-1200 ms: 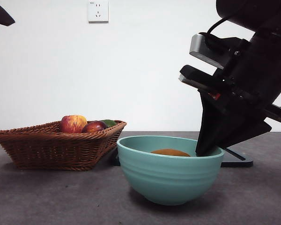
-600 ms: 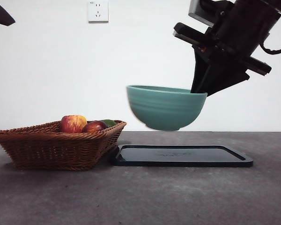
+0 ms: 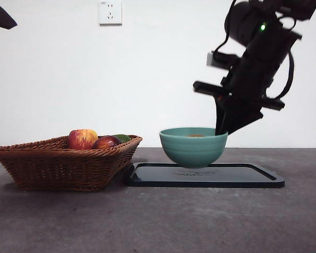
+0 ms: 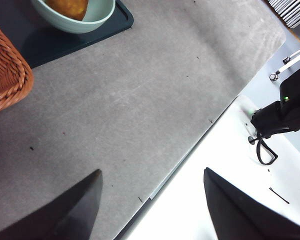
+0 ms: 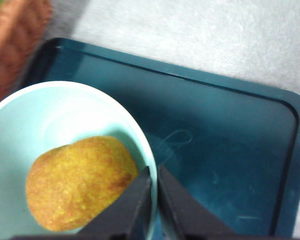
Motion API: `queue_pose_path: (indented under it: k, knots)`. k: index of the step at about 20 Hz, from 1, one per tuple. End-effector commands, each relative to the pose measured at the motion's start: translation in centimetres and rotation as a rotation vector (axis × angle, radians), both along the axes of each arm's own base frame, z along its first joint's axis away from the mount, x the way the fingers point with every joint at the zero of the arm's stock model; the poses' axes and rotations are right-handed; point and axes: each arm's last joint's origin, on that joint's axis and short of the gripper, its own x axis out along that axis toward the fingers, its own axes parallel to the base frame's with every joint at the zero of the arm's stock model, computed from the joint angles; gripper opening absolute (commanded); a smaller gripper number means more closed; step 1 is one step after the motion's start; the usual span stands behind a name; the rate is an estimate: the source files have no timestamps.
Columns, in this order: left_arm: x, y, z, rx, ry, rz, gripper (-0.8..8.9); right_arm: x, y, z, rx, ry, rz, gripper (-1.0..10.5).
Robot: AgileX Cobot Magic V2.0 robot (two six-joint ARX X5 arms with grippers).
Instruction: Pick up the wifruite, put it on the bowl, pick up the plate, put it on desk
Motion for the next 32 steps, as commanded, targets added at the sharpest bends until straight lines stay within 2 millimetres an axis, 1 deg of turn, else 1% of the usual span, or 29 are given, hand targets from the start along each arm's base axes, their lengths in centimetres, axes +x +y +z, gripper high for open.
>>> queue_pose_path:
  k: [1, 5, 8, 9, 11, 12, 14, 16, 18, 19, 22, 24, 26, 28, 30, 32]
  knots:
    - [0.0, -0.1, 0.3, -0.007, -0.019, -0.015, 3.16, 1.2, 0.3, -0.6, 0.008, -0.015, 0.002, 0.1]
    - [0.0, -0.1, 0.3, -0.007, -0.019, -0.015, 3.16, 1.8, 0.5, -2.1, 0.0, 0.008, 0.003, 0.1]
    - [0.0, -0.1, 0.3, -0.007, -0.019, -0.015, 3.16, 1.8, 0.5, -2.2, -0.002, 0.01, 0.002, 0.2]
    - [0.0, -0.1, 0.3, -0.007, -0.019, -0.015, 3.16, 1.8, 0.5, -2.2, -0.002, 0.011, 0.001, 0.4]
    - [0.0, -0.1, 0.3, -0.007, -0.019, -0.015, 3.16, 1.8, 0.5, -2.1, 0.003, 0.012, -0.005, 1.9]
    - [0.0, -0.1, 0.3, -0.007, -0.019, -0.015, 3.16, 1.7, 0.5, -1.8, 0.01, 0.009, -0.01, 2.0]
    - [0.0, -0.1, 0.3, -0.007, -0.019, -0.015, 3.16, 1.3, 0.3, -0.5, 0.018, -0.017, -0.012, 2.0]
    - [0.0, -0.1, 0.3, -0.007, -0.02, -0.016, 3.16, 0.3, -0.1, 1.7, 0.028, -0.057, -0.014, 2.0]
    - [0.0, -0.1, 0.3, -0.007, -0.02, -0.016, 3.16, -1.3, -0.7, 4.6, 0.042, -0.104, -0.007, 2.0]
    - [0.0, -0.1, 0.3, -0.007, -0.02, -0.016, 3.16, -2.4, -1.1, 6.2, 0.052, -0.124, 0.013, 2.0]
    - [0.0, -0.1, 0.3, -0.007, -0.02, -0.016, 3.16, -6.7, -2.5, 10.6, 0.107, -0.165, 0.098, 2.0]
    - [0.0, -0.1, 0.3, -0.007, -0.02, -0.016, 3.16, -9.7, -3.7, 12.7, 0.094, -0.186, 0.124, 2.0]
    - [0.0, -0.1, 0.3, -0.007, -0.02, -0.015, 3.16, -12.4, -4.8, 13.7, 0.089, -0.179, 0.132, 2.0]
    - [0.0, -0.1, 0.3, -0.007, -0.02, -0.015, 3.16, -14.7, -5.6, 13.9, 0.114, -0.185, 0.155, 2.0]
    - [0.0, -0.1, 0.3, -0.007, -0.02, -0.016, 3.15, -17.0, -6.3, 13.6, 0.136, -0.199, 0.182, 2.0]
    - [0.0, -0.1, 0.3, -0.007, -0.02, -0.016, 3.15, -19.1, -6.8, 12.6, 0.147, -0.195, 0.212, 2.0]
